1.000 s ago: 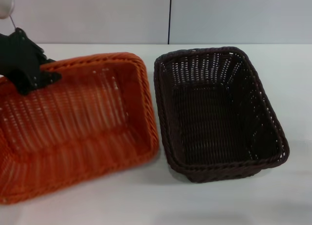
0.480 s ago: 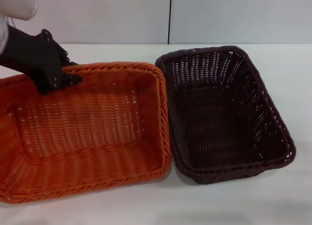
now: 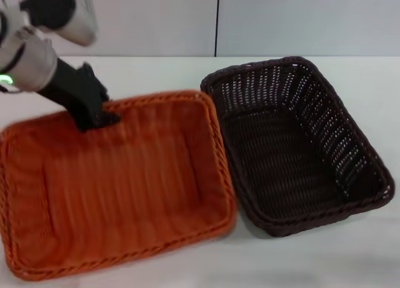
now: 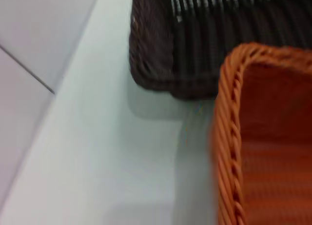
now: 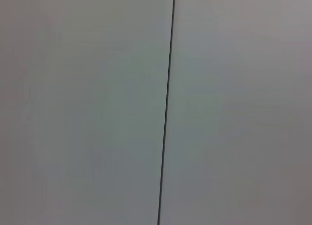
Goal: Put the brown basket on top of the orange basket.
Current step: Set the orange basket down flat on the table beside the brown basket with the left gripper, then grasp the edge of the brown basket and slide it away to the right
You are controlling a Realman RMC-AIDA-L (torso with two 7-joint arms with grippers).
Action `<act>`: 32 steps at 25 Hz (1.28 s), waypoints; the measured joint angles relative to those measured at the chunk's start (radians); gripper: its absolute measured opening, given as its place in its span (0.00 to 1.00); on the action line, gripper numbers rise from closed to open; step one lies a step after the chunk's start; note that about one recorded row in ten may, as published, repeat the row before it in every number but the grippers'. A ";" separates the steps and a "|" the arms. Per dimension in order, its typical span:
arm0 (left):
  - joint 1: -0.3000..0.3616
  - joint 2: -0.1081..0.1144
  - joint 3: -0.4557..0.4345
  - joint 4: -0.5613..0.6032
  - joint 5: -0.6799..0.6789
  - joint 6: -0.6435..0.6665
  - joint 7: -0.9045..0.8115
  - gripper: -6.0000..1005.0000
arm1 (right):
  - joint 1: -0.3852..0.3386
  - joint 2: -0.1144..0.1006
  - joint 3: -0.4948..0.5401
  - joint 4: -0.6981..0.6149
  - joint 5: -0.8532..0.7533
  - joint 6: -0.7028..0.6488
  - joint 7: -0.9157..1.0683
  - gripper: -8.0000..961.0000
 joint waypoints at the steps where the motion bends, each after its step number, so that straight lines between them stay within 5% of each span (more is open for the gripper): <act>1: -0.003 -0.003 0.002 0.013 0.009 0.014 0.000 0.22 | 0.001 -0.001 0.000 0.001 0.000 -0.001 0.000 0.75; 10: 0.019 -0.016 0.088 -0.013 0.019 0.169 -0.035 0.24 | -0.002 -0.001 0.000 0.006 0.000 -0.007 0.000 0.75; 15: 0.033 -0.018 0.117 -0.035 0.019 0.180 -0.045 0.43 | -0.007 -0.001 0.000 0.007 0.000 -0.005 -0.001 0.75; 19: 0.207 -0.024 0.237 -0.291 -0.005 0.426 -0.209 0.67 | -0.010 0.002 0.002 -0.003 0.000 0.015 -0.001 0.75; 21: 0.207 -0.024 0.237 -0.291 -0.005 0.426 -0.209 0.72 | -0.011 0.002 0.004 -0.019 0.000 0.031 -0.001 0.75; 23: 0.560 -0.020 0.422 -0.429 -0.023 1.086 -0.547 0.76 | -0.011 0.002 0.005 -0.046 0.000 0.056 -0.001 0.75; 24: 0.560 -0.020 0.422 -0.429 -0.023 1.086 -0.547 0.78 | -0.010 0.000 0.005 -0.063 -0.001 0.069 -0.001 0.75; 27: 0.792 -0.019 0.591 -0.319 -0.032 1.678 -0.755 0.80 | 0.013 -0.015 0.006 -0.138 -0.007 0.078 -0.001 0.75; 28: 0.792 -0.019 0.591 -0.319 -0.032 1.678 -0.755 0.80 | 0.022 -0.024 0.005 -0.167 -0.009 0.066 0.000 0.75; 29: 0.842 -0.019 0.647 -0.227 -0.033 1.904 -0.839 0.80 | 0.032 -0.034 0.005 -0.197 -0.012 0.052 0.000 0.75; 31: 0.871 -0.019 0.673 -0.168 -0.033 2.029 -0.882 0.80 | 0.045 -0.070 0.006 -0.303 -0.038 -0.043 0.001 0.75; 32: 0.895 -0.020 0.718 0.027 -0.040 2.381 -0.964 0.80 | 0.048 -0.087 0.009 -0.361 -0.057 -0.109 0.002 0.75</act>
